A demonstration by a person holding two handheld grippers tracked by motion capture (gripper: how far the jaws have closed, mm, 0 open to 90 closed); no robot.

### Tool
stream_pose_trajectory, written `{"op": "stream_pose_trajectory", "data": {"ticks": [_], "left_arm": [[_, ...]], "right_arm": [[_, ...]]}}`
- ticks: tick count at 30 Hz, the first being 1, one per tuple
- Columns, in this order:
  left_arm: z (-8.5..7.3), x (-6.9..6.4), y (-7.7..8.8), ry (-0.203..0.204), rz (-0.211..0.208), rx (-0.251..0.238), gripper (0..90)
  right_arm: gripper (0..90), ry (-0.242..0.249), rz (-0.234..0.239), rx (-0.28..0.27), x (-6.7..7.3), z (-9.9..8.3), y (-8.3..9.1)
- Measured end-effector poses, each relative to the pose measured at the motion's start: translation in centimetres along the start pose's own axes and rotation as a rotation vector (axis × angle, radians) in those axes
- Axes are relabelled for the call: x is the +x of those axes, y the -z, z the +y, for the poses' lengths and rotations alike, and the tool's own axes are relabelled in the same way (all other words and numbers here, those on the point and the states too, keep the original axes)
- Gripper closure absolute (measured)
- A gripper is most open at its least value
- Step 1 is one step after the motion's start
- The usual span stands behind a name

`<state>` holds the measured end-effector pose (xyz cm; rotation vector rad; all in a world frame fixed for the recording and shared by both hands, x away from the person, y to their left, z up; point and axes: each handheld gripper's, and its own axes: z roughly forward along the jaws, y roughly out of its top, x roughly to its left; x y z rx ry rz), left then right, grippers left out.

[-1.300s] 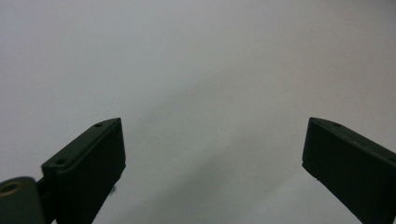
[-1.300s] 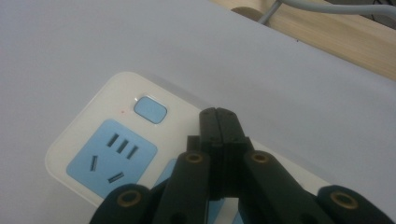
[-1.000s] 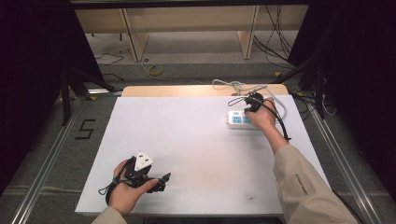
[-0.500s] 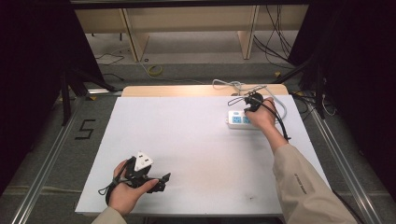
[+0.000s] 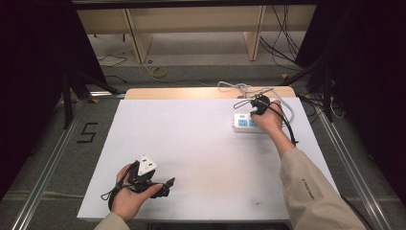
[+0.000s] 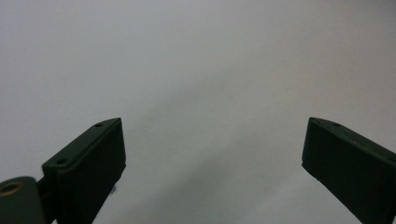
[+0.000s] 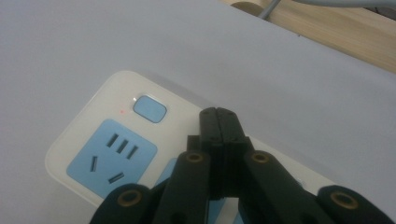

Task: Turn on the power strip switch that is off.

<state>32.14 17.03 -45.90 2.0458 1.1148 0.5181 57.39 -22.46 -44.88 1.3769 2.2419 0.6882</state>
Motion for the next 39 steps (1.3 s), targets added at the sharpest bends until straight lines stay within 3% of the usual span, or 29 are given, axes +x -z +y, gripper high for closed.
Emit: {"op": "stream_pose_trajectory", "data": {"ticks": [39], "left_arm": [[0.03, -0.02, -0.01, 0.0, 0.002, 0.002, 5.7]], "right_arm": [[90.0, -0.022, -0.014, -0.018, 0.2, -0.27, 0.09]]}}
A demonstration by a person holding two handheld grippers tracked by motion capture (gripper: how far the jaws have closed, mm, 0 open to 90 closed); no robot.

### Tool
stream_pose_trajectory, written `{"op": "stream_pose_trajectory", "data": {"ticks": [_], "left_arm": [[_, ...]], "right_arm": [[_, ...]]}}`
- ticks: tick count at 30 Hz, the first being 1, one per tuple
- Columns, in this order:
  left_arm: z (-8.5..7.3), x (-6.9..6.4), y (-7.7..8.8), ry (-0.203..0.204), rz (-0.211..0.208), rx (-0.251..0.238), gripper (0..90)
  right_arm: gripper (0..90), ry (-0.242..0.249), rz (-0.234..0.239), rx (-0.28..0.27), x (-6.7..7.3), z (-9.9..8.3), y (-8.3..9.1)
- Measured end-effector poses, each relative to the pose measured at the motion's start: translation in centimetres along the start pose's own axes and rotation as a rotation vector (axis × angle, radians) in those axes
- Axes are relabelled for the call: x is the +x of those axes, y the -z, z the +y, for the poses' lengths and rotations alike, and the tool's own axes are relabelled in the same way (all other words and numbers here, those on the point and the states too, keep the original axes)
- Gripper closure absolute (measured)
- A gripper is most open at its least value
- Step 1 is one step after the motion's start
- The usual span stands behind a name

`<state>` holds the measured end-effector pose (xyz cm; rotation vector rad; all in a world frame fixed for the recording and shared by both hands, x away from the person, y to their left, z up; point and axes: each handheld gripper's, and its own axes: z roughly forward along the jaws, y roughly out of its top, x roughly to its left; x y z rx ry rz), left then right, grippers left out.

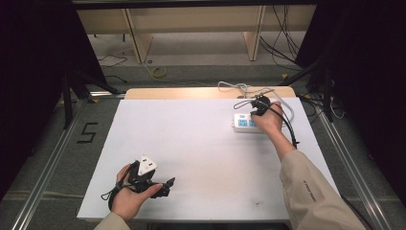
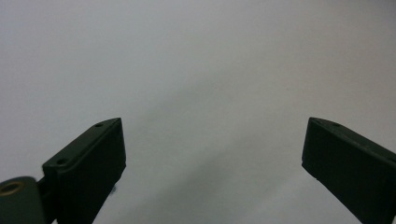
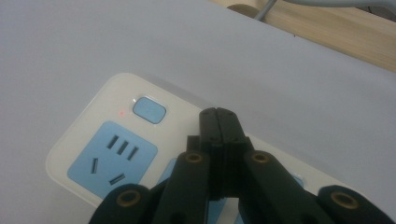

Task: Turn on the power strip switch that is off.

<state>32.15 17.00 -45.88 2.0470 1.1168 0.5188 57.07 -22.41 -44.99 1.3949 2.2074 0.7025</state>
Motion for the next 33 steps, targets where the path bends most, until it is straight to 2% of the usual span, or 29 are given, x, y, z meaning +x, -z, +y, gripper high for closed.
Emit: {"op": "stream_pose_trajectory", "data": {"ticks": [18, 33], "left_arm": [[0.0, 0.0, 0.0, -0.001, 0.0, 0.0, 5.7], [0.1, -0.1, -0.1, -0.001, 0.001, 0.003, 5.7]], "right_arm": [[90.0, 0.002, 0.0, -0.004, 0.0, -0.1, 0.3], [82.6, -0.019, 0.012, -0.024, -0.5, -0.8, 1.3]]}}
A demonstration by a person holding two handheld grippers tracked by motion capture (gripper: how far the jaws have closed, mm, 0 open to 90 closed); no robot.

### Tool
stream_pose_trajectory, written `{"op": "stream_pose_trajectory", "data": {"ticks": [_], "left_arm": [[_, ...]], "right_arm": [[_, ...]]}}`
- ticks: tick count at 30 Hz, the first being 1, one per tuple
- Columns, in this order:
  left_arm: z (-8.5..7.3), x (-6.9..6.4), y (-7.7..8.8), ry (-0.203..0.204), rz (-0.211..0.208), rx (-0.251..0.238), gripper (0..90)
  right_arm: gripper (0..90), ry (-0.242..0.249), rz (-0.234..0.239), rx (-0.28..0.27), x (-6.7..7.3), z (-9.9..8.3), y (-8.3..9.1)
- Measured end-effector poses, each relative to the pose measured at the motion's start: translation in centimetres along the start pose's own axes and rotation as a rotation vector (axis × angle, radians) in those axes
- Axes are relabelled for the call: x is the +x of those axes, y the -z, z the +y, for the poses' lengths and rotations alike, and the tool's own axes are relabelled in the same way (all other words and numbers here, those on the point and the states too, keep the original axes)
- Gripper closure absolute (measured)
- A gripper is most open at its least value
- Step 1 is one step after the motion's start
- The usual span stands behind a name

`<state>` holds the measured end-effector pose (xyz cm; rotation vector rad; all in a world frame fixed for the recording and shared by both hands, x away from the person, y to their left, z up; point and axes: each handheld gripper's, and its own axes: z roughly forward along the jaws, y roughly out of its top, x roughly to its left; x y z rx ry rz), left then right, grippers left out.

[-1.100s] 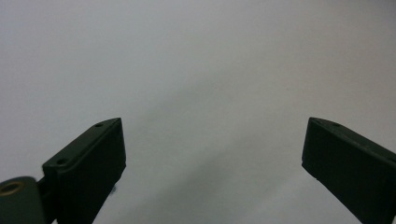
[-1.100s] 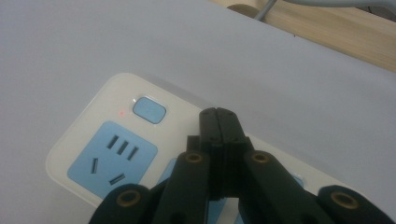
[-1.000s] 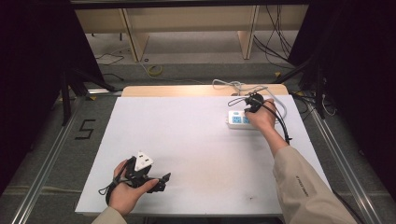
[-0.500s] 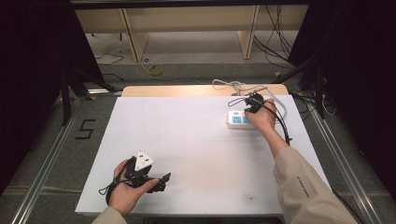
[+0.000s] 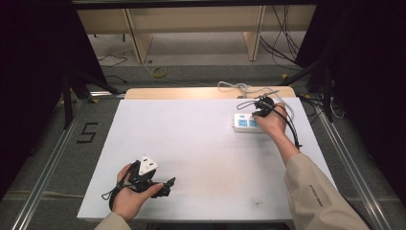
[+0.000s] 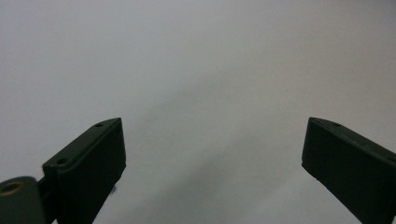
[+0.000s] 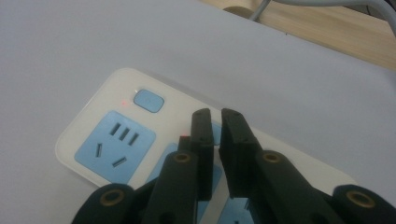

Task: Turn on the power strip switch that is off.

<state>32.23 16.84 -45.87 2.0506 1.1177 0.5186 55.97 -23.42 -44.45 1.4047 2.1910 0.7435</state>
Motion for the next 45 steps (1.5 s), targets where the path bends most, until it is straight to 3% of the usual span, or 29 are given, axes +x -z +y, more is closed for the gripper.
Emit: {"op": "stream_pose_trajectory", "data": {"ticks": [16, 32, 45], "left_arm": [[0.0, 0.0, -0.1, -0.007, -0.001, 0.008, 5.7], [0.1, 0.0, -0.1, -0.006, -0.001, 0.012, 5.7], [0.0, 0.0, -0.1, -0.004, 0.001, 0.015, 5.7]], "right_arm": [[68.0, -0.043, 0.049, -0.043, -0.7, -1.1, 1.9], [53.3, -0.024, 0.09, -0.095, -0.8, -3.1, 4.3], [44.9, 0.018, 0.165, -0.156, -0.1, -5.9, 7.1]]}}
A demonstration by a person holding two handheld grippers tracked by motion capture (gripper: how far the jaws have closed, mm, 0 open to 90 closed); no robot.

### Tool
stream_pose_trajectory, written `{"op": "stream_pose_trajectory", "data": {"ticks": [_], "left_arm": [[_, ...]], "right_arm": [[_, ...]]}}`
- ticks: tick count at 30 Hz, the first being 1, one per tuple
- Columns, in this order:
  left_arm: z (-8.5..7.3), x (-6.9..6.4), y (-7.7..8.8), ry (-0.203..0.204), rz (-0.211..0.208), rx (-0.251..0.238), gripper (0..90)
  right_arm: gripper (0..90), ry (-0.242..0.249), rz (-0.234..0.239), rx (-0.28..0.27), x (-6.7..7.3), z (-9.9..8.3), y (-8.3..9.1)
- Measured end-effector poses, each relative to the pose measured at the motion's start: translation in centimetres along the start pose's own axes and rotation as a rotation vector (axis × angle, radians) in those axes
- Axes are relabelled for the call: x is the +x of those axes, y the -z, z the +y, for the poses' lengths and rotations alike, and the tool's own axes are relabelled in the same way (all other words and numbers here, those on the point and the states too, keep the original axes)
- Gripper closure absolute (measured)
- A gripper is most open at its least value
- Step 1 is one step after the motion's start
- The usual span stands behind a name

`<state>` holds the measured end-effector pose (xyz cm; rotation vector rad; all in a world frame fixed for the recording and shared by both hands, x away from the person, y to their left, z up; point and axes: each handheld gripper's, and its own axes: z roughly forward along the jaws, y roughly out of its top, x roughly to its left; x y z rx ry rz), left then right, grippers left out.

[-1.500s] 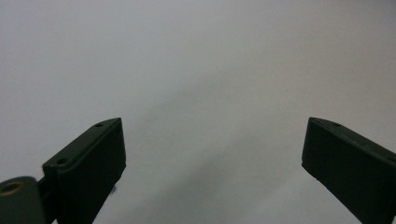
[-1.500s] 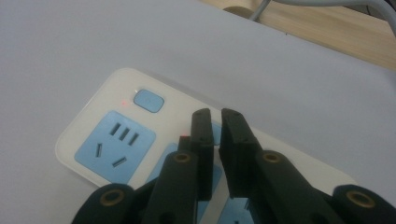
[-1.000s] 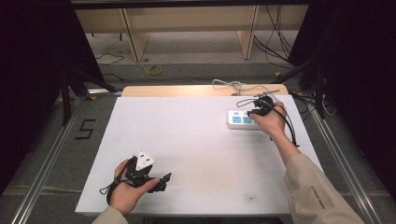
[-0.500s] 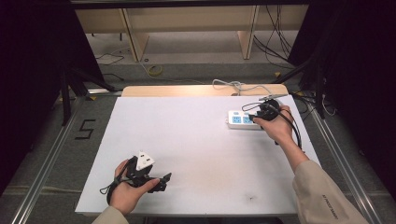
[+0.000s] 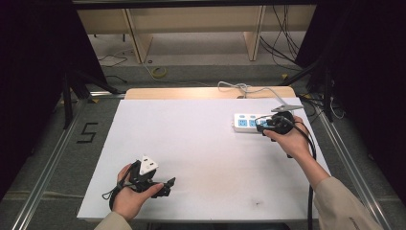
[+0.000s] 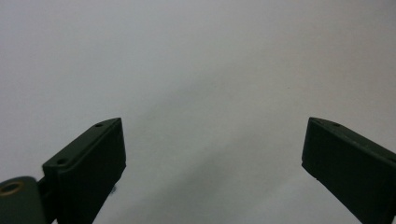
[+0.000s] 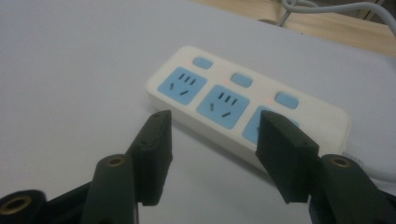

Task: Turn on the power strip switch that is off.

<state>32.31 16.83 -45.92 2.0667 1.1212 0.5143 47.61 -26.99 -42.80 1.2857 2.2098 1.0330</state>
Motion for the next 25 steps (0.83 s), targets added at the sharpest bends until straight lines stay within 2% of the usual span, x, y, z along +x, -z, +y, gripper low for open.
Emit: {"op": "stream_pose_trajectory", "data": {"ticks": [8, 13, 15, 19, 25], "left_arm": [[0.0, 0.0, 0.1, 0.001, 0.003, 0.0, 5.7], [0.0, 0.0, 0.1, -0.003, 0.004, 0.001, 5.7], [0.0, -0.1, 0.1, -0.004, 0.003, 0.001, 5.7], [0.1, -0.2, 0.1, -0.003, 0.002, -0.003, 5.7], [0.1, -0.2, 0.1, 0.0, 0.003, -0.004, 5.7]], "right_arm": [[41.8, 0.009, 0.072, -0.066, 1.1, -2.6, 3.2], [40.8, 0.006, 0.107, -0.124, 1.7, -5.1, 5.3], [40.3, 0.005, 0.113, -0.143, 1.9, -6.0, 5.9], [39.1, 0.012, 0.129, -0.145, 2.4, -7.6, 6.8], [38.0, 0.011, 0.124, -0.179, 2.3, -8.0, 7.6]]}}
